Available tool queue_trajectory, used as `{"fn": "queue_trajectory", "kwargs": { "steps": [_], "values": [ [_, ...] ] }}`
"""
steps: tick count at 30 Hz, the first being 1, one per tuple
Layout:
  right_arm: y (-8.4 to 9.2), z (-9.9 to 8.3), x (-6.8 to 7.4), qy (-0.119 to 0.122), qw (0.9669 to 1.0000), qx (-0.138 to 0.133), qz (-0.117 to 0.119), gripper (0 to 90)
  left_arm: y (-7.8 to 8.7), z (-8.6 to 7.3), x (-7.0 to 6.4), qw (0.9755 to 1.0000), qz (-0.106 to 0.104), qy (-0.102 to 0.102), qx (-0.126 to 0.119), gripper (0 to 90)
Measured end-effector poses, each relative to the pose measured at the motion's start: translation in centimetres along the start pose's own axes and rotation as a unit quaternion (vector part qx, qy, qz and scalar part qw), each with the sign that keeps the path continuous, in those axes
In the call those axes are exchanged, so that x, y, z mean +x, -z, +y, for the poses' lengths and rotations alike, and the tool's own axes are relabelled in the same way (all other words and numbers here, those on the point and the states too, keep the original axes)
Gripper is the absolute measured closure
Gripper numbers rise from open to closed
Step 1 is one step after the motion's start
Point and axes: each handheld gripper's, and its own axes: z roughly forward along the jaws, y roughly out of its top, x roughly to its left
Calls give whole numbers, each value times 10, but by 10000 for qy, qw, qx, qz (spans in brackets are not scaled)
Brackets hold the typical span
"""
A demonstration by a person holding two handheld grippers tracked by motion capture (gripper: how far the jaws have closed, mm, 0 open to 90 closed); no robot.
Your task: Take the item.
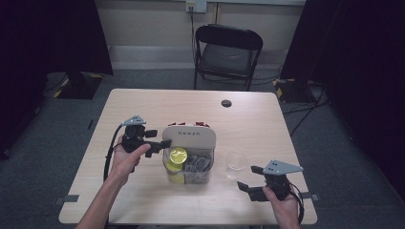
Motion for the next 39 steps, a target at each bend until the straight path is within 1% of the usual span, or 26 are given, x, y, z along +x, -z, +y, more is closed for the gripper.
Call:
{"fn": "queue_trajectory", "kwargs": {
  "steps": [4, 6, 8, 13, 17, 19, 23, 28, 29, 32, 35, 36, 39],
  "values": [
    [-1, 5, 5, 73, 9999, -70, 117, 215, -1, 0, -1, 10000, -3, 2, 4, 155],
    [-3, 9, 7, 109, 9999, -79, 100, 231, -1, 0, 0, 10000, 5, -19, 26, 155],
    [-5, 11, 8, 153, 9998, -127, 94, 239, -1, 0, 0, 10000, -10, 2, 13, 155],
    [-13, 17, 13, 250, 9994, -167, 191, 257, -1, 0, -1, 10000, -13, -13, 17, 156],
    [-19, 24, 17, 335, 9989, -184, 273, 276, -2, 0, -1, 10000, -18, -16, 26, 156],
    [-22, 28, 19, 348, 9988, -179, 306, 301, -2, 0, -1, 10000, -18, -16, 29, 157],
    [-30, 35, 23, 379, 9985, -199, 342, 313, -2, 0, -1, 10000, -24, -20, 30, 157],
    [-40, 42, 24, 400, 9979, -233, 457, 327, -2, 0, -1, 10000, -17, 2, 40, 156],
    [-42, 44, 24, 377, 9982, -237, 403, 335, -2, 0, -1, 10000, -23, -2, 39, 156],
    [-45, 50, 25, 397, 9981, -245, 396, 345, -3, 0, -1, 10000, -41, 10, 27, 155],
    [-49, 57, 27, 444, 9975, -261, 477, 360, -4, 0, -1, 10000, -31, -1, 36, 155],
    [-50, 59, 27, 452, 9973, -273, 512, 379, -4, 0, -2, 10000, -33, -1, 35, 155],
    [-55, 64, 28, 414, 9967, -307, 623, 409, -4, 0, -2, 10000, -31, -10, 38, 155]
  ]
}}
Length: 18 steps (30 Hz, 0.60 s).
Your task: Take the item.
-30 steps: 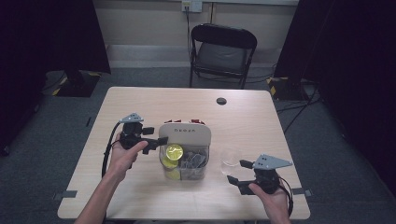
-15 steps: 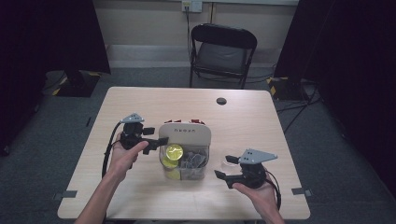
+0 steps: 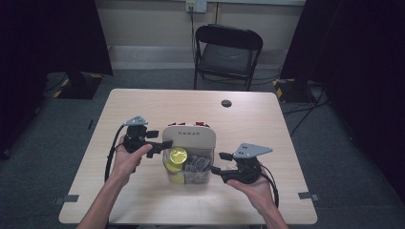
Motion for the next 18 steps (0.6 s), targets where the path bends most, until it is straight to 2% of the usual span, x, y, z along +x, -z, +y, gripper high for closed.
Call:
{"fn": "queue_trajectory", "kwargs": {
  "steps": [4, 9, 15, 18],
  "values": [
    [-9, 4, -2, -96, 9998, -4, 169, 455, 0, 0, 0, 10000, 6, 13, 4, 155],
    [-21, 10, -2, -71, 9993, 13, 365, 523, -2, 0, 0, 10000, -40, 8, 18, 155],
    [-37, 14, -3, -13, 9988, 114, 474, 587, -1, 0, 1, 10000, -25, 0, 36, 155],
    [-45, 11, -8, -71, 9986, 153, 492, 590, 0, 0, 2, 10000, -42, 25, 13, 155]
  ]
}}
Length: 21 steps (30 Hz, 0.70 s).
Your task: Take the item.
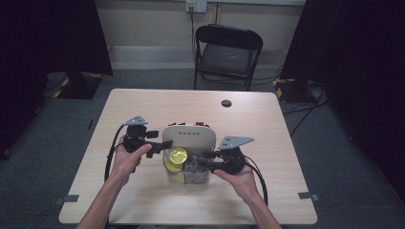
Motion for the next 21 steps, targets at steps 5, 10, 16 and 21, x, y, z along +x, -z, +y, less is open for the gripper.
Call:
{"fn": "queue_trajectory", "kwargs": {
  "steps": [5, 10, 16, 21],
  "values": [
    [-5, 2, -2, 4, 10000, -42, 79, 545, 0, 0, 0, 10000, -17, 6, -4, 155],
    [-11, 0, -3, -19, 9999, 124, 96, 511, 0, 0, 1, 10000, -12, 9, 25, 152],
    [-13, -2, -3, -24, 9996, 219, 163, 623, 0, 0, 1, 10000, -18, 17, 27, 152],
    [-11, -1, -1, 3, 9996, 196, 213, 741, 0, -1, 0, 10000, 1, 5, 18, 155]
  ]
}}
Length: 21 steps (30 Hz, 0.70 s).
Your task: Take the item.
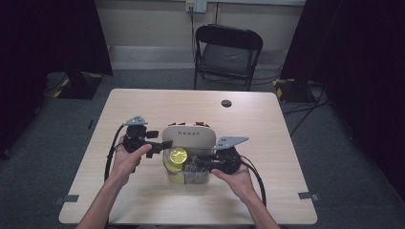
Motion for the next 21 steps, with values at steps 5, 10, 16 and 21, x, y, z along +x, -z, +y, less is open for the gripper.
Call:
{"fn": "queue_trajectory", "kwargs": {
  "steps": [5, 10, 16, 21],
  "values": [
    [1, 0, 1, -23, 10000, -41, 50, 823, 2, 0, 1, 10000, 39, 1, 13, 156],
    [2, 0, 1, -40, 9999, -83, 120, 900, 1, -2, 1, 10000, 6, 32, -12, 157],
    [3, 0, 1, -59, 9998, -112, 141, 900, 1, -2, 1, 10000, 18, 19, -3, 157],
    [6, 1, 1, -110, 9997, -192, 130, 900, -1, -2, 0, 10000, 17, 28, 33, 157]
  ]
}}
